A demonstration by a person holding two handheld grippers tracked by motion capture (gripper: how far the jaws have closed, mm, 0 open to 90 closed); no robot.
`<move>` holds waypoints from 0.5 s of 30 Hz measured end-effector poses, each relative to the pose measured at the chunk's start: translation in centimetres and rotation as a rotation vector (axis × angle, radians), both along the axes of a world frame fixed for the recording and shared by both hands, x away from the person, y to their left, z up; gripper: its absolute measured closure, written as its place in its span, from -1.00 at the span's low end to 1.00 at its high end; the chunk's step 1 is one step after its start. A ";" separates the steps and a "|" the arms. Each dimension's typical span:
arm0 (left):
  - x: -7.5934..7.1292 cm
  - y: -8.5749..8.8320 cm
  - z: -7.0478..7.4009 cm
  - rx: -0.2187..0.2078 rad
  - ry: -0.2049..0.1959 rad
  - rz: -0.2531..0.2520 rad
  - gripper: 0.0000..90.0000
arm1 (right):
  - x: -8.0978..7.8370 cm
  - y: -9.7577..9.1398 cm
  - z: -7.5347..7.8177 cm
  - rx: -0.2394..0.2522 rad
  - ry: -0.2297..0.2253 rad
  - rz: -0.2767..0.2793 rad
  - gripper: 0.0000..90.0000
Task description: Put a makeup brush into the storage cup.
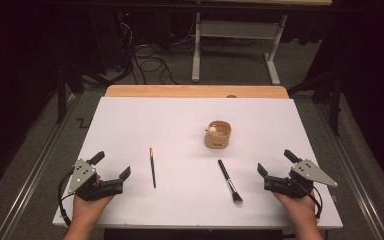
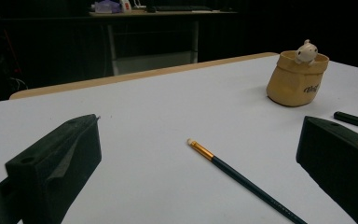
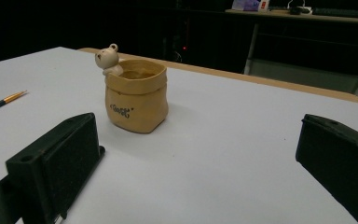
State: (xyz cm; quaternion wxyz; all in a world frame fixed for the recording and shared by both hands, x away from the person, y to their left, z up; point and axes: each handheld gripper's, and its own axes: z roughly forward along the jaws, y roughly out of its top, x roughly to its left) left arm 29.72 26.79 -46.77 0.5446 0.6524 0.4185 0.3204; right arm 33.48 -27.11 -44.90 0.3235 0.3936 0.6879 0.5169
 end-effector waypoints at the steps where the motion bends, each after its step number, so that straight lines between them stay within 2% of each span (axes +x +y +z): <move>1: 0.0 0.0 0.0 0.001 0.002 0.000 -0.98 | 0.0 0.0 0.0 0.000 0.000 0.000 -0.99; 15: -0.1 0.2 0.1 0.005 0.000 0.008 -0.98 | -0.1 -0.1 0.1 -0.007 -0.008 -0.003 -0.99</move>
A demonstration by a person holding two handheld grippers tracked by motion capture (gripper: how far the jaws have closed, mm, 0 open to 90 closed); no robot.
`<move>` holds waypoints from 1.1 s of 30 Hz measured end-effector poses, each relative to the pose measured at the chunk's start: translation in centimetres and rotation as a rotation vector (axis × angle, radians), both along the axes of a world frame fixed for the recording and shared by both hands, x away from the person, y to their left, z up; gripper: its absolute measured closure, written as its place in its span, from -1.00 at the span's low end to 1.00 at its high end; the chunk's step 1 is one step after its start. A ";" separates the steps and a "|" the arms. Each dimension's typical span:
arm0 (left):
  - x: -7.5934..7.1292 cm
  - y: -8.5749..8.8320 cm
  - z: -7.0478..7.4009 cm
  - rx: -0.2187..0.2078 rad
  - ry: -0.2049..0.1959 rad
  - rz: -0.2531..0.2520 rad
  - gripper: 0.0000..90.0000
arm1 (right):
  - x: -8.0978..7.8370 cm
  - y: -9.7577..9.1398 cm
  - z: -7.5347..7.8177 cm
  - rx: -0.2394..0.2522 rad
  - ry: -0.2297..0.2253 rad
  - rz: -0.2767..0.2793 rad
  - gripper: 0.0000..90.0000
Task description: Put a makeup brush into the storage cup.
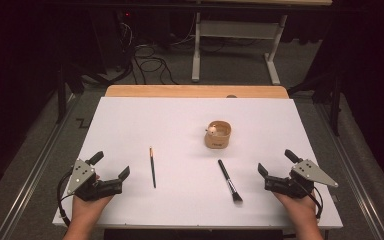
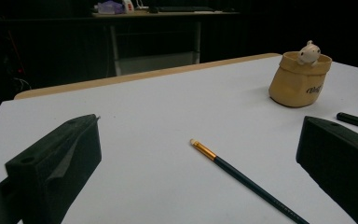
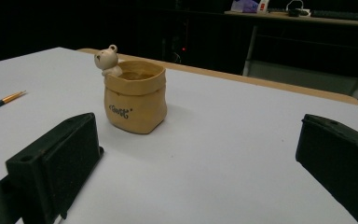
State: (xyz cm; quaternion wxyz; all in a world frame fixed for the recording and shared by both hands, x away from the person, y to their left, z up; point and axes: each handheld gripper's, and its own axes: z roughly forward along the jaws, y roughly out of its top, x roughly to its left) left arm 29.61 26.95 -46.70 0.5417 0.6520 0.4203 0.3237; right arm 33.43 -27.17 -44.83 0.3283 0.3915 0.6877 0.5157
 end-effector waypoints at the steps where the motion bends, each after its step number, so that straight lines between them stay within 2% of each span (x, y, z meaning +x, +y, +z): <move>1: 0.0 0.0 0.0 0.000 0.000 0.000 -0.98 | 0.0 0.0 0.0 -0.001 0.000 0.000 -0.99; 16: 0.0 0.0 0.0 -0.002 0.002 0.000 -0.98 | 0.0 0.0 -0.1 -0.003 -0.002 0.003 -0.99; 33: 0.1 0.6 -0.1 -0.031 0.016 0.018 -0.98 | 0.1 0.0 -0.2 -0.010 0.003 0.000 -0.99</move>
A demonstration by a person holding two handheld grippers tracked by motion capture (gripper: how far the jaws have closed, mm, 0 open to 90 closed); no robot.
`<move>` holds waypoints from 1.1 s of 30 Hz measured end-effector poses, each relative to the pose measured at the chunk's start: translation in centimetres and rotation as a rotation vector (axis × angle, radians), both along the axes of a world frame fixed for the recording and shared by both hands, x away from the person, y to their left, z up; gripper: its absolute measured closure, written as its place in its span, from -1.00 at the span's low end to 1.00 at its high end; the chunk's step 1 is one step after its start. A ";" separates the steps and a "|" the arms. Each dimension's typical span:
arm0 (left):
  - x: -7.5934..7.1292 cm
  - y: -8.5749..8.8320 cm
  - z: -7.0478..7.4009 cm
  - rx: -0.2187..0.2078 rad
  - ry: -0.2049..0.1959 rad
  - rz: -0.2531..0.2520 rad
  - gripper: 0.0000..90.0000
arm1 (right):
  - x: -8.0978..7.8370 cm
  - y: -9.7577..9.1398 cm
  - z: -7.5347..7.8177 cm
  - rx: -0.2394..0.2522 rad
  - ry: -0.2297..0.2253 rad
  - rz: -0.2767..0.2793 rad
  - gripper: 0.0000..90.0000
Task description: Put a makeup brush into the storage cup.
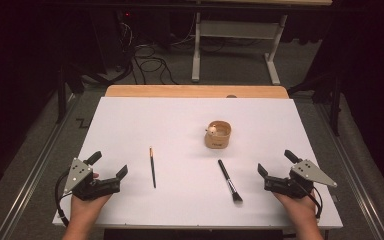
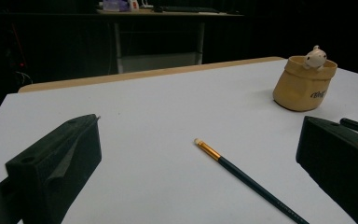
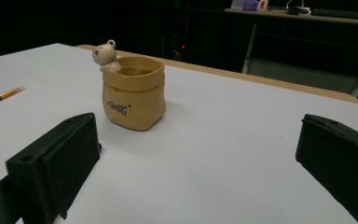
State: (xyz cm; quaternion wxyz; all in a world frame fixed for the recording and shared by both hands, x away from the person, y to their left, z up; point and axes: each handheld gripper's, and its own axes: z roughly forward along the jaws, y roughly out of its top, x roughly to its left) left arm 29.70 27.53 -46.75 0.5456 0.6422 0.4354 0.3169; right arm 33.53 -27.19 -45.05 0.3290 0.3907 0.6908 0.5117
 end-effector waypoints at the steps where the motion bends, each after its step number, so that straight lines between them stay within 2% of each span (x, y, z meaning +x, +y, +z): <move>1: 0.0 0.0 0.0 -0.002 0.001 0.001 -0.98 | 0.0 0.0 0.0 0.000 0.000 0.000 -0.99; 11: 0.1 0.9 0.0 -0.011 0.010 0.030 -0.98 | 0.0 0.0 0.0 -0.005 0.001 -0.001 -0.99; 20: 0.3 2.1 -0.1 -0.033 0.040 0.070 -0.94 | 0.1 -0.1 -0.1 -0.006 0.006 -0.002 -0.99; 33: 0.5 2.1 -0.3 -0.024 0.067 0.076 -0.93 | 0.2 0.0 -0.4 -0.010 0.018 -0.001 -0.99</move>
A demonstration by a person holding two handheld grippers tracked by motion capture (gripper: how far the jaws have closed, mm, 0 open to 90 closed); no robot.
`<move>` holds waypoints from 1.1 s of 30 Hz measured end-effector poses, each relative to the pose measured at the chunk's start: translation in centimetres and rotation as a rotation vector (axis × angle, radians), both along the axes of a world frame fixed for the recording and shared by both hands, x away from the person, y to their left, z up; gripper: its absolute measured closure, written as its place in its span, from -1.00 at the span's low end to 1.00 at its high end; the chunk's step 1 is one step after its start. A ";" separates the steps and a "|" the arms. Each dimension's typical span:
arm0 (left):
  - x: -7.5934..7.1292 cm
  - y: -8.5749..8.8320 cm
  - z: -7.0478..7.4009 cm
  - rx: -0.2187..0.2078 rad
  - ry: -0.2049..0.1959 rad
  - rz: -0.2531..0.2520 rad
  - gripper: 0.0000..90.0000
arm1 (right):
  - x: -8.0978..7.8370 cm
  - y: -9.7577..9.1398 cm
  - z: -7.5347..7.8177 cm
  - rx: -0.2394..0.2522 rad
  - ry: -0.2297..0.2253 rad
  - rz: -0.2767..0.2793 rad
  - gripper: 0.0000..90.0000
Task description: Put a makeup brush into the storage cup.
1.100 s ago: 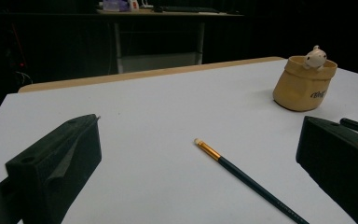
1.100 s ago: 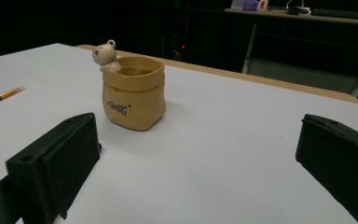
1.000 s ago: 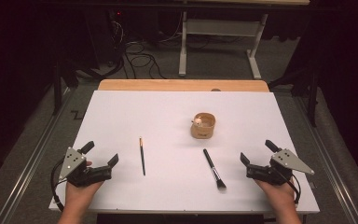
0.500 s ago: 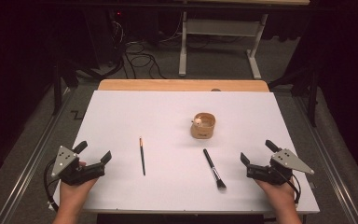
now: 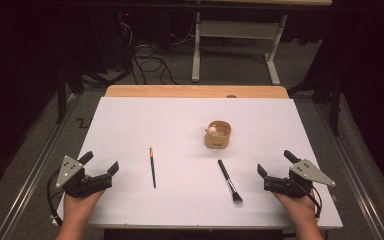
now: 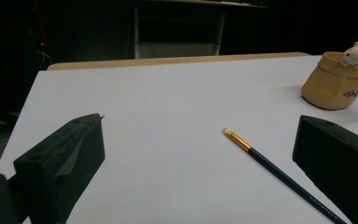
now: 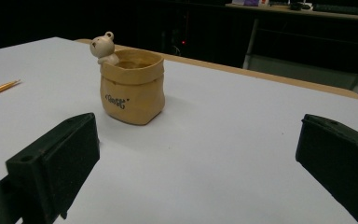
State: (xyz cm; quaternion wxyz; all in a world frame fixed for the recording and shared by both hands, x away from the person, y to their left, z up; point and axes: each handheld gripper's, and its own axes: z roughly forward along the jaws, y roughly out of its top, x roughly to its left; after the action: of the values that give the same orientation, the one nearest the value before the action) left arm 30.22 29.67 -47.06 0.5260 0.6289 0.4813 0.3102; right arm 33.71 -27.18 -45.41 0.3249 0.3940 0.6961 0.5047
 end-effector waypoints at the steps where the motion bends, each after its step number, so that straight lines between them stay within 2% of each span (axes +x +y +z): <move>1: 0.0 0.0 0.0 0.002 0.005 -0.001 -0.93 | 0.1 0.0 0.0 -0.009 -0.003 0.002 -0.99; 17: 0.4 0.0 -0.3 0.023 0.063 0.002 -0.89 | 0.2 0.1 -0.3 -0.015 0.008 0.009 -0.99; 27: 0.9 -0.4 -0.7 0.042 0.131 -0.006 -0.89 | 0.4 0.1 -0.4 -0.021 0.014 0.015 -0.99; 33: 1.1 -0.6 -1.0 0.072 0.179 -0.009 -0.89 | 0.4 0.1 -0.5 -0.022 0.015 0.016 -0.99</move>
State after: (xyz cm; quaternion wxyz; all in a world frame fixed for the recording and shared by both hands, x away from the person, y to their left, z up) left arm 31.36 29.04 -48.06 0.4595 0.6746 0.5121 0.2675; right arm 34.10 -27.05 -45.90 0.3197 0.3888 0.7071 0.4966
